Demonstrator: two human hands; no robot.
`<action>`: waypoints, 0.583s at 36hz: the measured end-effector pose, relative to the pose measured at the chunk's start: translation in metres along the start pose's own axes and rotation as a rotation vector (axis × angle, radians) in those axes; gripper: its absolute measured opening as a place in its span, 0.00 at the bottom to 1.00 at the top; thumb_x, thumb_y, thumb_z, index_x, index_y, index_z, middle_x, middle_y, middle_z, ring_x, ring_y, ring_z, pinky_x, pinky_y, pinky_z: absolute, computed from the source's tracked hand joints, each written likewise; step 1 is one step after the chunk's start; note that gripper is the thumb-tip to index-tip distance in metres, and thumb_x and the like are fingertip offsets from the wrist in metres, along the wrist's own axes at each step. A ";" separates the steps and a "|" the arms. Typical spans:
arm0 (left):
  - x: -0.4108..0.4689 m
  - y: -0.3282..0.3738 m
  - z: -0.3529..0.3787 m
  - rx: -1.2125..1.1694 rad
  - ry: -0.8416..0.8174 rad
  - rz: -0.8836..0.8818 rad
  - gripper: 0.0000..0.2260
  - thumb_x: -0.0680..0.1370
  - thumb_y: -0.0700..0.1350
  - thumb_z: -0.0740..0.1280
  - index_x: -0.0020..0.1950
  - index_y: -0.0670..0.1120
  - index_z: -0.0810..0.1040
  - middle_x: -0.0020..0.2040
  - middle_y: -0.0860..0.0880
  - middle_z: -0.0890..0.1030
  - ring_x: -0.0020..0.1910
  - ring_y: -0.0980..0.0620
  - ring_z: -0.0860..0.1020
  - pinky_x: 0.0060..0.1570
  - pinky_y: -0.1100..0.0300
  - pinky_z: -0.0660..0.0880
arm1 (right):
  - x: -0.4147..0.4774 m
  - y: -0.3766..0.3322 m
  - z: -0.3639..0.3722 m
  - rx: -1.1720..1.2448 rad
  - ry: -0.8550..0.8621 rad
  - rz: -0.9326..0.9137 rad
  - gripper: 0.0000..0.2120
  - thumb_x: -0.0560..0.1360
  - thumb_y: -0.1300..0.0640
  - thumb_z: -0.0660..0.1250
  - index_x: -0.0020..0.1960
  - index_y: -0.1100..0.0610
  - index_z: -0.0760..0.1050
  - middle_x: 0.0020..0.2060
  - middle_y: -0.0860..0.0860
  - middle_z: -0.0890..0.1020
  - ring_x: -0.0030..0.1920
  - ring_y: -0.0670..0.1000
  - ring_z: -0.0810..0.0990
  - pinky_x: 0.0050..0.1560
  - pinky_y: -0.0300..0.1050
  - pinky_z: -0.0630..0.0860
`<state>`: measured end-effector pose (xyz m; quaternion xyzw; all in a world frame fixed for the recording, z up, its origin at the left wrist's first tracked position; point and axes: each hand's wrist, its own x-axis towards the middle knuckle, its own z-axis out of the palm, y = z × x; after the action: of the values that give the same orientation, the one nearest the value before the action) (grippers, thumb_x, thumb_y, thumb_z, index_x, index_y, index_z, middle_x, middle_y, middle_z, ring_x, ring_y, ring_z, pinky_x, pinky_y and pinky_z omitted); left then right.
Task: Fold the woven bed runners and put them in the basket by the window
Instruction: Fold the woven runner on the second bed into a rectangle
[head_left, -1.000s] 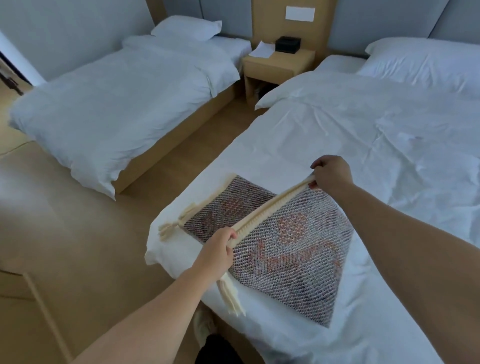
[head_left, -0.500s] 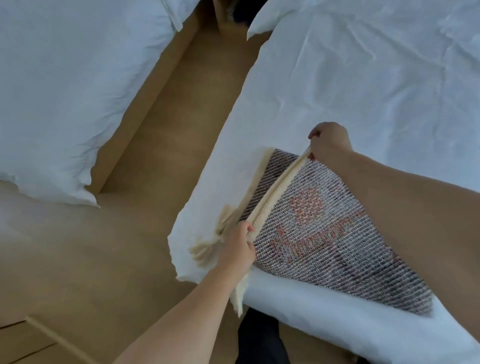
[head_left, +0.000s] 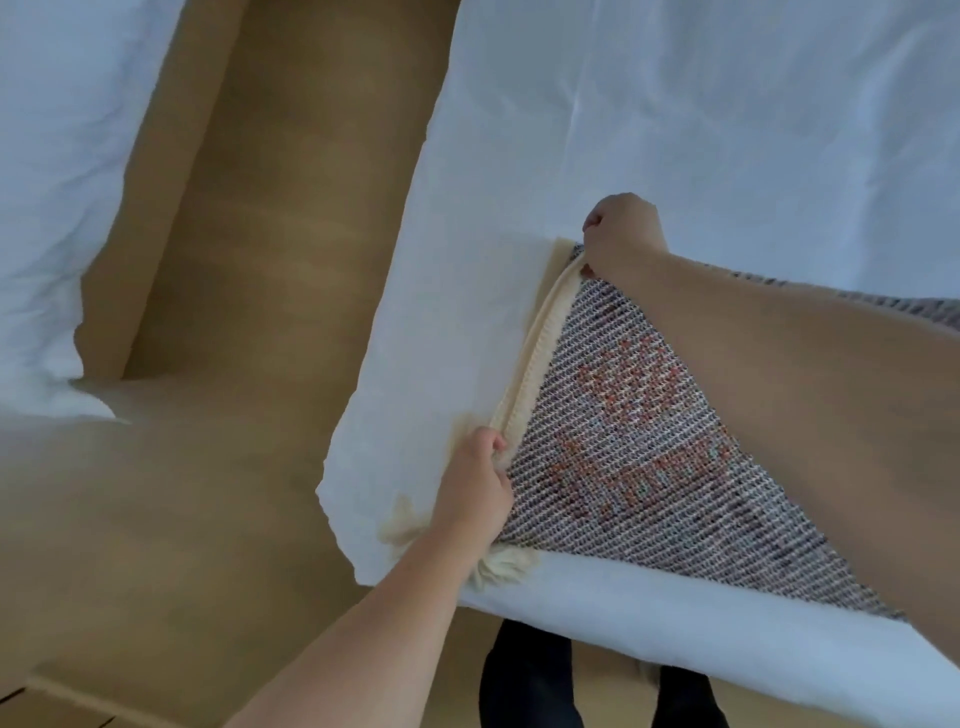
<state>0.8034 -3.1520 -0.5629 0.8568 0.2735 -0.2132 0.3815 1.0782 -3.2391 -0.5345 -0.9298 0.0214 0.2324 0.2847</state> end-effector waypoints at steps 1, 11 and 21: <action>0.004 0.000 0.001 0.013 -0.007 -0.006 0.11 0.77 0.37 0.61 0.52 0.52 0.69 0.46 0.52 0.76 0.34 0.55 0.75 0.29 0.65 0.66 | 0.002 0.001 0.004 -0.005 -0.017 0.014 0.12 0.76 0.67 0.58 0.53 0.65 0.80 0.48 0.61 0.83 0.48 0.60 0.82 0.51 0.55 0.80; 0.037 0.028 0.018 0.448 0.165 0.209 0.27 0.71 0.43 0.61 0.71 0.44 0.63 0.74 0.41 0.59 0.74 0.42 0.55 0.75 0.46 0.48 | -0.010 0.038 0.021 0.014 0.058 -0.268 0.20 0.82 0.53 0.55 0.70 0.62 0.68 0.64 0.59 0.75 0.61 0.58 0.75 0.63 0.53 0.72; 0.109 0.105 0.070 0.643 0.118 0.425 0.32 0.80 0.58 0.46 0.78 0.41 0.44 0.79 0.42 0.44 0.77 0.46 0.41 0.74 0.49 0.36 | -0.032 0.189 -0.016 -0.692 -0.026 -0.338 0.36 0.80 0.37 0.40 0.78 0.60 0.41 0.78 0.56 0.43 0.78 0.55 0.40 0.76 0.51 0.35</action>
<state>0.9411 -3.2312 -0.6121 0.9810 0.0305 -0.1547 0.1127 1.0239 -3.4090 -0.6067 -0.9582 -0.2157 0.1875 -0.0112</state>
